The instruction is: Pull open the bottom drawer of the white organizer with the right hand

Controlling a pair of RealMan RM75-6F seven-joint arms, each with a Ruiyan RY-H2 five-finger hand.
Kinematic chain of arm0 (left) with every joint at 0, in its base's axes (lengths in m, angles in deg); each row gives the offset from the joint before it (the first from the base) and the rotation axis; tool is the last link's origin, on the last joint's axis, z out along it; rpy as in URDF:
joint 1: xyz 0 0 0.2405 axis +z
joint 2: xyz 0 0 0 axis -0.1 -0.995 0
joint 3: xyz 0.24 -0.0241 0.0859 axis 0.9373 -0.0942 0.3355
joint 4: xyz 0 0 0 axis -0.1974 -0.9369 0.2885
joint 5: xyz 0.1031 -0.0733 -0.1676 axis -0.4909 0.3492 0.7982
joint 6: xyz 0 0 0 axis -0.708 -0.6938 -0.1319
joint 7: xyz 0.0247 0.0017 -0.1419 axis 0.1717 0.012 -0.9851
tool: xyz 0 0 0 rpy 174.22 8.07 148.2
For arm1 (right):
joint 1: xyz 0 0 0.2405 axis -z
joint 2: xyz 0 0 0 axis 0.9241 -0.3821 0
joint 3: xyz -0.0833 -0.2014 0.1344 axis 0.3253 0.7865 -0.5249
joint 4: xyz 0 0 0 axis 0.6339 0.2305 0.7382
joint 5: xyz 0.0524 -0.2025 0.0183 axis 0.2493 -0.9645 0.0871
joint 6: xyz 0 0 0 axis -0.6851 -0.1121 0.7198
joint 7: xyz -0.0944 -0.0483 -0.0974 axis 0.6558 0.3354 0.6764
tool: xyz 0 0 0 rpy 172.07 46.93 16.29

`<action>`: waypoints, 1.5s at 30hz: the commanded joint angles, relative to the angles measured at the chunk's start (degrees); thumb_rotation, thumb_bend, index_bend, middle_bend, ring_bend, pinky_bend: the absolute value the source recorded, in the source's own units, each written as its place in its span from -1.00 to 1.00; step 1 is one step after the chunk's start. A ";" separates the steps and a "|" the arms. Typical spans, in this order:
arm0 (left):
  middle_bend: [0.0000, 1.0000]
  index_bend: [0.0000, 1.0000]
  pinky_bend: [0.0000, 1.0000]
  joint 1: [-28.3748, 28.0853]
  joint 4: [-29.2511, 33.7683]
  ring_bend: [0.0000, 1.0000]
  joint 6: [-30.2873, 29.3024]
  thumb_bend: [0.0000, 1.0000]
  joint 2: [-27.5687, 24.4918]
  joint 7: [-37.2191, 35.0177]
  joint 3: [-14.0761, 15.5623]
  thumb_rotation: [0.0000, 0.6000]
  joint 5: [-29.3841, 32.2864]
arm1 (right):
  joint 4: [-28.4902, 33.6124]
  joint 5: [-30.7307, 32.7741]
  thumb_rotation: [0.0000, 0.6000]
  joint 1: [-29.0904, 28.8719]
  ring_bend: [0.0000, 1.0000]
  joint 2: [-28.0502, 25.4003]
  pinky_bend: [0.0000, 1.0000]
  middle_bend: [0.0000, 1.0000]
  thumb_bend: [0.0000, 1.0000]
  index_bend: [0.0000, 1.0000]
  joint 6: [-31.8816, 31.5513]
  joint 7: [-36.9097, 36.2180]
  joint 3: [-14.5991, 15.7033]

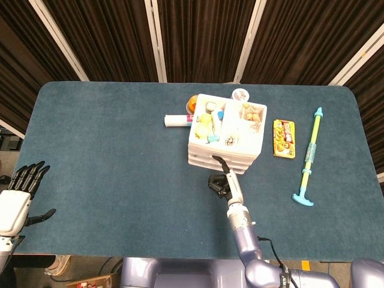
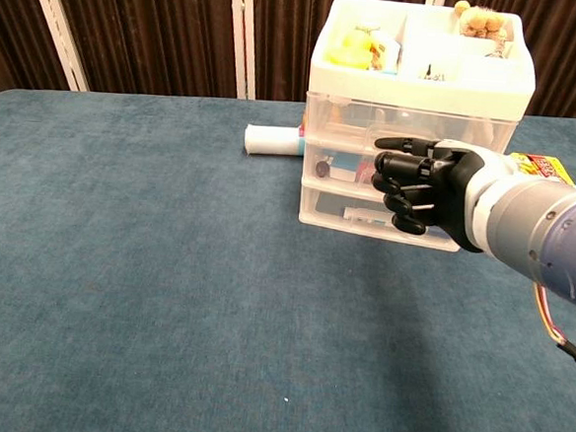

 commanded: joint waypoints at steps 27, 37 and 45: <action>-1.00 -1.00 -0.93 0.01 0.18 -1.00 0.18 -0.91 -0.08 -0.12 0.09 1.00 0.08 | 2.57 2.94 1.00 -0.48 0.73 0.17 0.85 0.75 0.54 -0.72 2.54 -1.46 -0.16; -1.00 -1.00 -0.93 0.01 0.24 -1.00 0.25 -0.91 -0.15 -0.36 0.09 1.00 0.15 | 3.89 -0.07 1.00 0.86 0.73 -0.36 0.85 0.75 0.54 -0.76 1.97 -1.72 3.00; -1.00 -1.00 -0.93 -0.01 0.35 -1.00 0.38 -0.91 -0.13 -0.20 0.12 1.00 0.19 | 5.07 -7.73 1.00 4.13 0.71 -2.91 0.85 0.74 0.44 -0.87 -0.75 -0.88 8.41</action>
